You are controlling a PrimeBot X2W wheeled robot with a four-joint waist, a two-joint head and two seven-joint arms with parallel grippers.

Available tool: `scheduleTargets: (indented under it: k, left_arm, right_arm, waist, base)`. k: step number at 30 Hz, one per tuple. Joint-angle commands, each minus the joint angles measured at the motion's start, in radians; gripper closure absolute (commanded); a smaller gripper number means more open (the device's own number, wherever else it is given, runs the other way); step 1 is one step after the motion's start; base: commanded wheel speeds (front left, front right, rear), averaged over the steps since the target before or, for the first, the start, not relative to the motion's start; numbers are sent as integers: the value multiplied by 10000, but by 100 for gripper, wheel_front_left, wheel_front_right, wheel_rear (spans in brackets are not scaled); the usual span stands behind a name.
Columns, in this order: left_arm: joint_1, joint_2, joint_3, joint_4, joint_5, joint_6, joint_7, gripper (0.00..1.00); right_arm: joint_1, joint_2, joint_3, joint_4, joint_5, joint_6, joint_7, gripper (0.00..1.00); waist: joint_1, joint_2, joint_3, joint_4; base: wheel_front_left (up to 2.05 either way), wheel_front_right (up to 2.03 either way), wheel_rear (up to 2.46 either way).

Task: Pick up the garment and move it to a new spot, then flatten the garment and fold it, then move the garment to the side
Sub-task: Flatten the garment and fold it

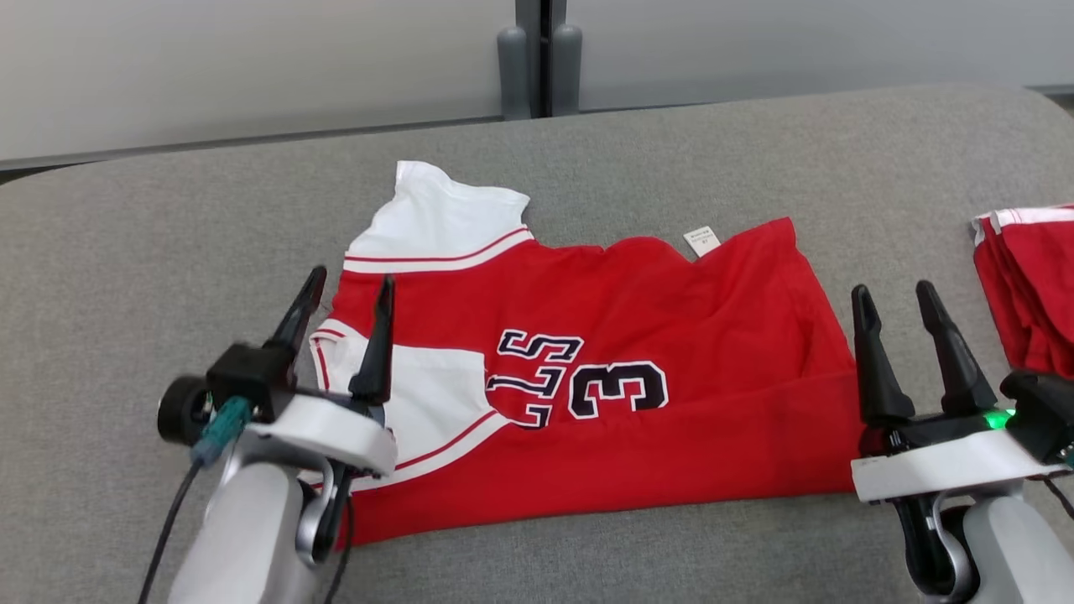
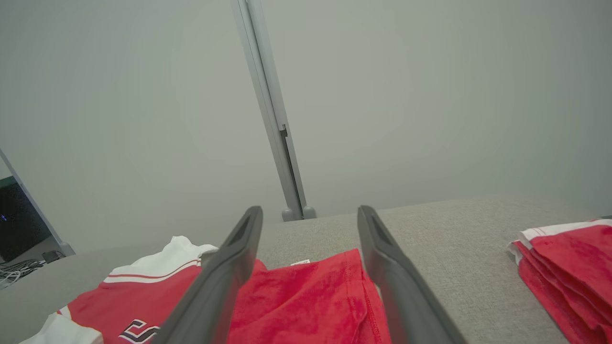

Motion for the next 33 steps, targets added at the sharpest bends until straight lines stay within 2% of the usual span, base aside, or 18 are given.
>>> scheduleTargets:
  k: [1, 5, 8, 11, 14, 23, 33]
  left_arm:
    - [-677, 226, -97, 470, 220, -87, 105, 0]
    - [-2762, 633, -313, 1773, 703, -107, 1028, 0]
    - [-4293, 866, -480, 2666, 829, -267, 2235, 0]
    - [-5821, 1380, -726, 3459, 1006, -490, 3481, 0]
    - [-6924, 1647, -780, 4279, 794, -642, 4394, 0]
    - [-8793, 2427, -1247, 6275, 774, -769, 5520, 0]
    - [-9394, 2677, -1949, 7477, 777, -757, 6037, 0]
  right_arm:
    - [-271, -62, -17, 52, -103, 1, -5, 0]
    - [-1045, -151, 197, 345, 31, 1, -5, 0]
    - [-1602, -193, 248, 455, 237, 1, -6, 0]
    - [-2225, -159, 439, 472, 326, 1, -6, 0]
    - [-2675, -66, 561, 553, 444, 1, -6, 0]
    - [-3447, 544, 741, 600, 465, 1, -6, 0]
    - [-3420, 557, 594, 687, 579, 1, -6, 0]
  waist:
    - [0, 0, 600, -277]
    - [0, 0, 1530, -636]
    - [0, 0, 2132, -911]
    - [0, 0, 2700, -1289]
    - [0, 0, 3131, -1626]
    - [0, 0, 3712, -2273]
    - [0, 0, 3784, -2423]
  base:
    - [0, 0, 0]
    - [0, 0, 0]
    - [0, 0, 0]
    - [0, 0, 0]
    - [0, 0, 0]
    - [0, 0, 0]
    - [0, 0, 0]
